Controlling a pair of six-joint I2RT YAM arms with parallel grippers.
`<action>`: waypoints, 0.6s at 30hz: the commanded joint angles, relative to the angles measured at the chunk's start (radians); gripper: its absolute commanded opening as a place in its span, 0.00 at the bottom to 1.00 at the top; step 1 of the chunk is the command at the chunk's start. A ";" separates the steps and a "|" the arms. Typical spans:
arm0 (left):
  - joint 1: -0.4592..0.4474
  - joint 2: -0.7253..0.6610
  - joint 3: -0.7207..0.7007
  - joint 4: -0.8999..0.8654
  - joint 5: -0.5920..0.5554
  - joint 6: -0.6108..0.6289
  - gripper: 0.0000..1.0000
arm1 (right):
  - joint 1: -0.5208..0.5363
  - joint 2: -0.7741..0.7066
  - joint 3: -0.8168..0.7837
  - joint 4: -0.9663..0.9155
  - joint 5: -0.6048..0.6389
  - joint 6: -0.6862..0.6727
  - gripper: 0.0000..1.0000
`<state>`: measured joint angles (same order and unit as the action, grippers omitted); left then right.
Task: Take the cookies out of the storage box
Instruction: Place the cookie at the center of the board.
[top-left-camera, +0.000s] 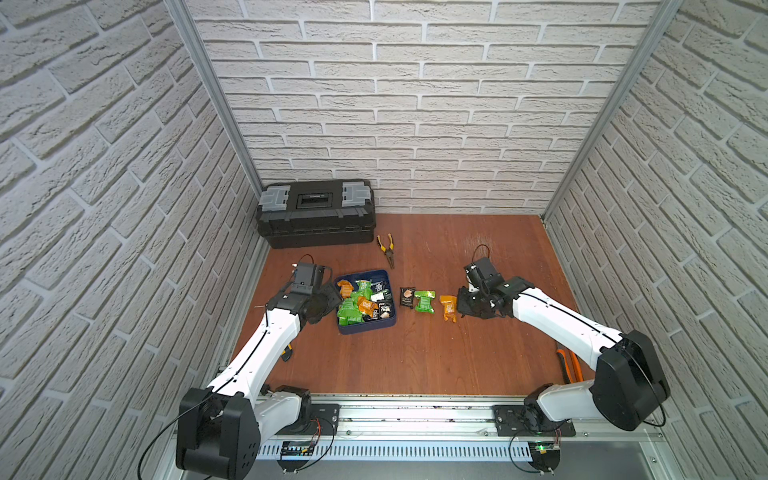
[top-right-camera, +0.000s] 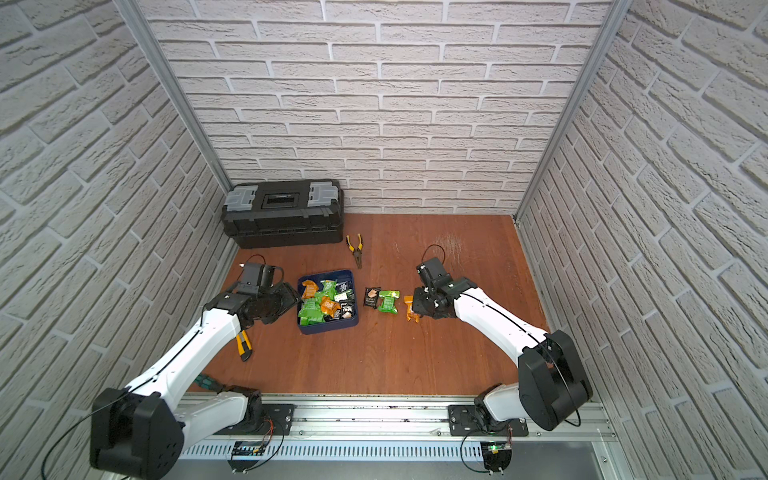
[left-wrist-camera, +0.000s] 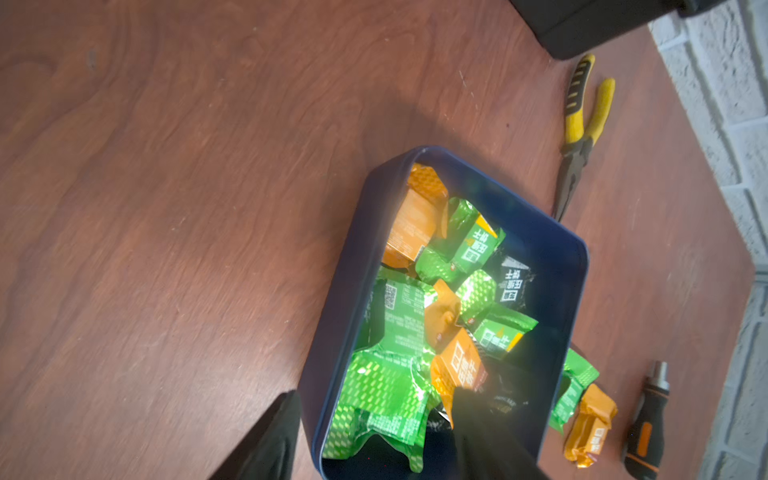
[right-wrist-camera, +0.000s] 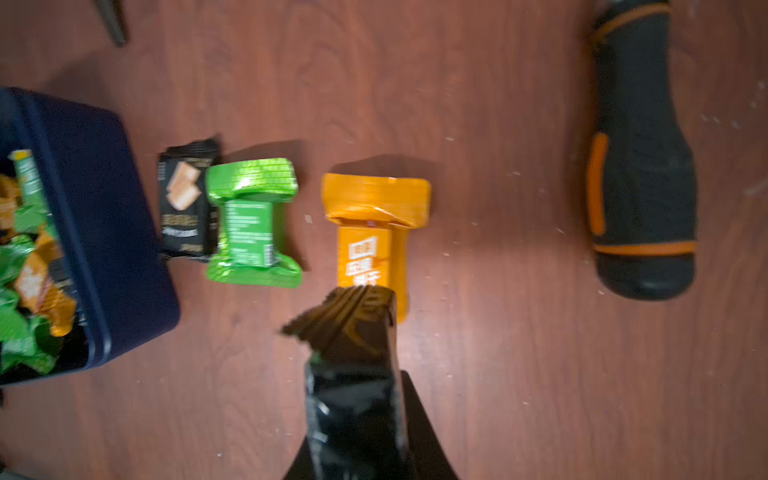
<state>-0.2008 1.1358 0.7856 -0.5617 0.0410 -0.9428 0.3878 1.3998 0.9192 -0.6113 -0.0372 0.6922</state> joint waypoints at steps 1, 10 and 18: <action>-0.010 0.015 0.024 -0.029 -0.029 0.028 0.64 | -0.079 0.006 -0.051 0.087 -0.119 0.000 0.04; -0.002 0.005 -0.018 -0.009 0.017 0.026 0.64 | -0.177 0.184 -0.013 0.167 -0.270 -0.073 0.04; -0.001 -0.011 -0.034 0.009 0.032 0.019 0.64 | -0.182 0.250 0.001 0.176 -0.280 -0.093 0.23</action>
<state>-0.2077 1.1358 0.7624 -0.5755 0.0574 -0.9348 0.2108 1.6516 0.8959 -0.4496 -0.3115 0.6281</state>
